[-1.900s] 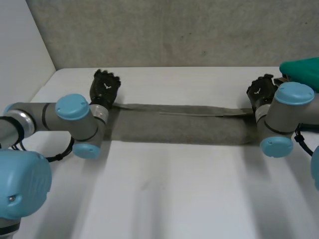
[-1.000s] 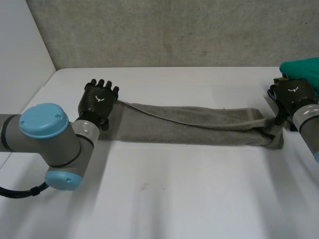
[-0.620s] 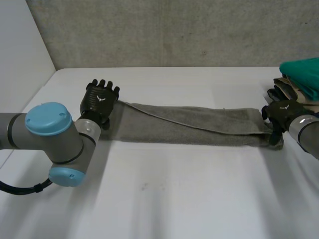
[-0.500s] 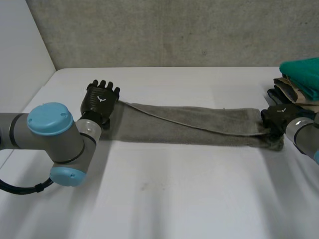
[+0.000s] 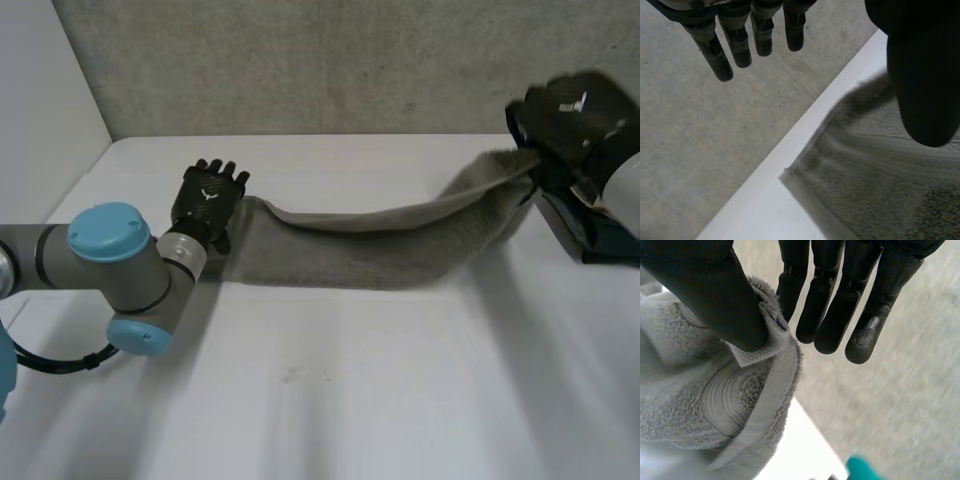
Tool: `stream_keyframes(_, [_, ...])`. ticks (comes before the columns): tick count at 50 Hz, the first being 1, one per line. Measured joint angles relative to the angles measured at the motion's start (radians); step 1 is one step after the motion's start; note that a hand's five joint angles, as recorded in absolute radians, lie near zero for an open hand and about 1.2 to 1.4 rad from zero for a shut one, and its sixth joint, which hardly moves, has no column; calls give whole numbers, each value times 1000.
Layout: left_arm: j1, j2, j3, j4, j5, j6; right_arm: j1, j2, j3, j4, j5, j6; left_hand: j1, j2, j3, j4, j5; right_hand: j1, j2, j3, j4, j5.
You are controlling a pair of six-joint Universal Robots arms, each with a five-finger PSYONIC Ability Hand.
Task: Fold the laundry.
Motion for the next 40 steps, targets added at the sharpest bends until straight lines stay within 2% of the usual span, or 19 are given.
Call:
stream_keyframes(10, [2, -78, 48, 35, 57, -47, 59, -209, -25, 40, -40, 15, 0, 0, 0, 0, 0, 0, 0, 0, 0, 0])
stream_keyframes(18, [-18, -101, 94, 82, 60, -72, 125, -290, -56, 75, -47, 19, 0, 0, 0, 0, 0, 0, 0, 0, 0, 0])
stream_keyframes(20, [-29, -107, 107, 86, 62, -82, 132, -306, -61, 79, -47, 20, 73, 52, 51, 53, 45, 0, 0, 0, 0, 0])
stream_keyframes(21, [-37, -113, 115, 87, 65, -88, 133, -312, -62, 81, -46, 20, 347, 308, 286, 290, 279, 0, 0, 0, 0, 0])
stream_keyframes(23, [-49, -120, 126, 85, 70, -94, 133, -325, -66, 83, -44, 21, 605, 533, 526, 513, 496, 0, 0, 0, 0, 0])
stream_keyframes(24, [-54, -123, 131, 83, 70, -96, 132, -327, -66, 85, -43, 21, 856, 756, 744, 756, 732, 0, 0, 0, 0, 0])
stream_keyframes(25, [-58, -125, 134, 81, 69, -97, 130, -328, -66, 87, -42, 22, 937, 852, 838, 853, 828, 0, 0, 0, 0, 0])
stream_keyframes(27, [-62, -125, 137, 78, 62, -97, 127, -326, -65, 90, -41, 23, 966, 973, 956, 975, 919, 0, 0, 0, 0, 0])
stream_keyframes(34, [-13, -51, 101, 72, -45, -71, 70, -240, -51, 128, -35, 14, 966, 990, 980, 996, 920, 0, 0, 0, 0, 0])
stream_keyframes(39, [68, 117, -28, 67, -75, -28, -10, -137, -55, 170, -27, -1, 966, 990, 981, 996, 920, 0, 0, 0, 0, 0])
stream_keyframes(40, [88, 191, -91, 62, -68, -7, -37, -96, -59, 186, -23, -10, 966, 990, 981, 996, 920, 0, 0, 0, 0, 0])
